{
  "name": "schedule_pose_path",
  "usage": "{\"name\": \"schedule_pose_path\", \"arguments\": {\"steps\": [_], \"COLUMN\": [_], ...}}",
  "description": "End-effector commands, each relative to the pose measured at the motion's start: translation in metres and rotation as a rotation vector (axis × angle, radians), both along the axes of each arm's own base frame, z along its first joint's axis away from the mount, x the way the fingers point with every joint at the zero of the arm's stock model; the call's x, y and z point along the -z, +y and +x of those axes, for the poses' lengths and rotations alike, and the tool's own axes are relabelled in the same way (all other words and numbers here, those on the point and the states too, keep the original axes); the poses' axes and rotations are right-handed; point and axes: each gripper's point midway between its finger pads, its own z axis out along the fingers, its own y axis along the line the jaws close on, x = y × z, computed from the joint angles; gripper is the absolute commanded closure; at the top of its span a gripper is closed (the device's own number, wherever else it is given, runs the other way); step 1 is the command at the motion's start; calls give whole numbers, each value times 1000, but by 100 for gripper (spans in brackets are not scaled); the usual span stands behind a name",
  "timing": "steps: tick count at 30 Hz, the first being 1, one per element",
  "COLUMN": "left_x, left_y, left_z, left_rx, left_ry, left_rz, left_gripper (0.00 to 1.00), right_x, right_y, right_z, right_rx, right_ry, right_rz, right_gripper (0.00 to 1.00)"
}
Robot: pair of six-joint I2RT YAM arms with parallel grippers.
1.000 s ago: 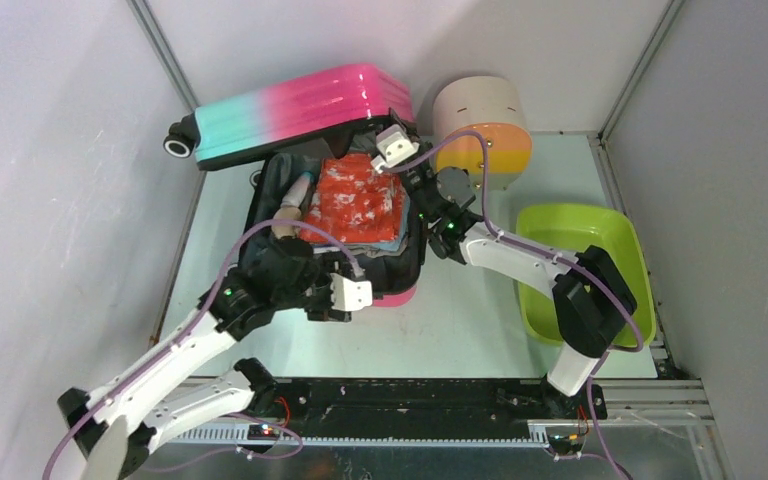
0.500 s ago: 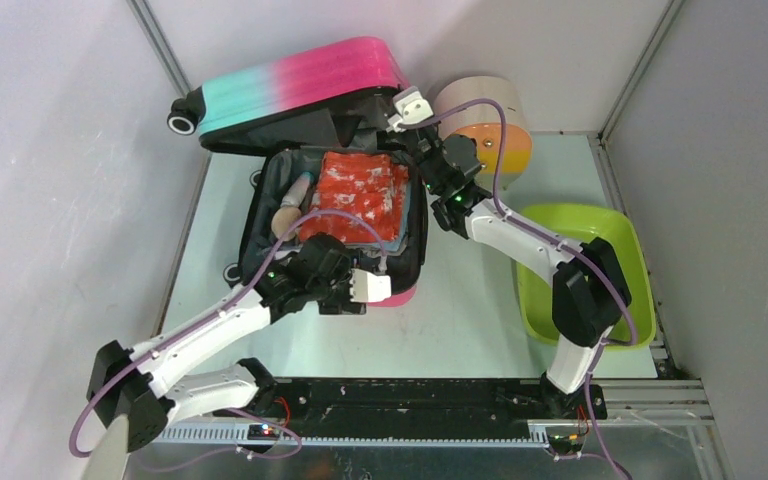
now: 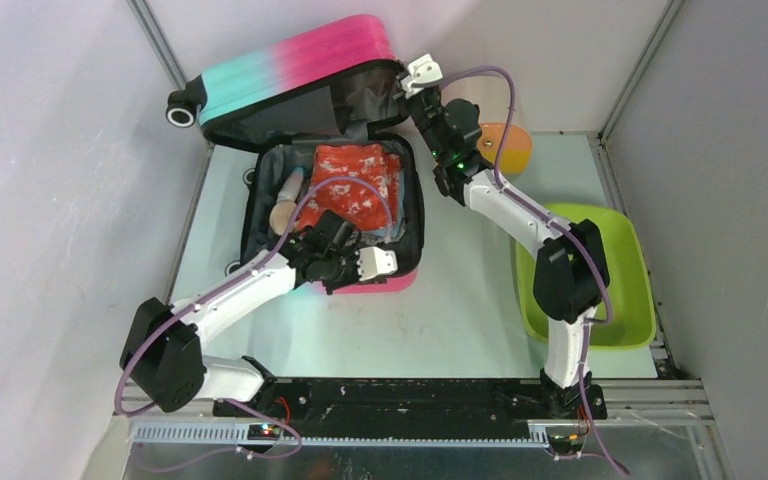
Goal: Open, take out, and arrange the luggage
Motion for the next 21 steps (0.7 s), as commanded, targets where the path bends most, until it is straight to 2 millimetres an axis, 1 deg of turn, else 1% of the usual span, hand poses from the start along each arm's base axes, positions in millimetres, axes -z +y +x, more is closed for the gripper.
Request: {"name": "schedule_pose_path", "arguments": {"steps": [1, 2, 3, 4, 5, 6, 7, 8, 9, 10, 11, 12, 13, 14, 15, 16, 17, 18, 19, 20, 21], "left_x": [-13, -10, -3, -3, 1, 0, 3, 2, 3, 3, 3, 2, -2, -2, -8, -12, -14, -17, -19, -18, -21], "left_y": [36, 37, 41, 39, 41, 40, 42, 43, 48, 53, 58, 60, 58, 56, 55, 56, 59, 64, 67, 72, 73], "left_z": [42, 42, 39, 37, 32, 30, 27, 27, 27, 29, 30, 30, 29, 25, 25, 25, 30, 33, 37, 39, 42], "left_rx": [-206, -187, -175, -134, -117, -84, -68, -46, -49, -44, -47, -21, 2, 54, 98, 107, 109, 92, 95, 81, 86], "left_ry": [-99, -100, -90, -95, -86, -94, -90, -106, -110, -117, -116, -119, -122, -123, -157, -180, -208, -221, -230, -228, -236], "left_rz": [49, 57, 67, 64, 70, 66, 71, 75, 87, 107, 110, 119, 96, 91, 87, 87, 100, 111, 117, 120, 121], "left_gripper": [100, 100, 100, 100, 100, 100, 100, 100, 100, 100, 100, 100, 100, 100, 100, 100, 100, 100, 100, 100, 100], "right_x": [33, 35, 36, 38, 38, 41, 42, 43, 37, 44, 36, 45, 39, 42, 39, 31, 39, 35, 39, 36, 41], "right_y": [26, 28, 24, 23, 17, 15, 10, 10, 7, 8, 8, 11, 12, 12, 13, 11, 13, 14, 17, 20, 20], "right_z": [18, 24, 30, 35, 41, 47, 52, 56, 59, 63, 64, 68, 68, 69, 70, 71, 75, 78, 80, 83, 86], "right_rx": [-154, -152, -145, -140, -127, -117, -101, -96, -93, -89, -93, -98, -105, -114, -121, -130, -130, -131, -135, -136, -131], "right_ry": [164, 176, 181, 183, 193, 200, 208, 208, 201, 213, 202, 221, 213, 226, 226, 220, 239, 230, 248, 239, 253], "right_rz": [28, 18, 19, 25, 45, 52, 62, 66, 79, 75, 82, 73, 79, 84, 96, 117, 112, 116, 103, 98, 88], "right_gripper": [100, 100, 100, 100, 100, 100, 100, 100, 100, 100, 100, 100, 100, 100, 100, 100, 100, 100, 100, 100, 100]}}
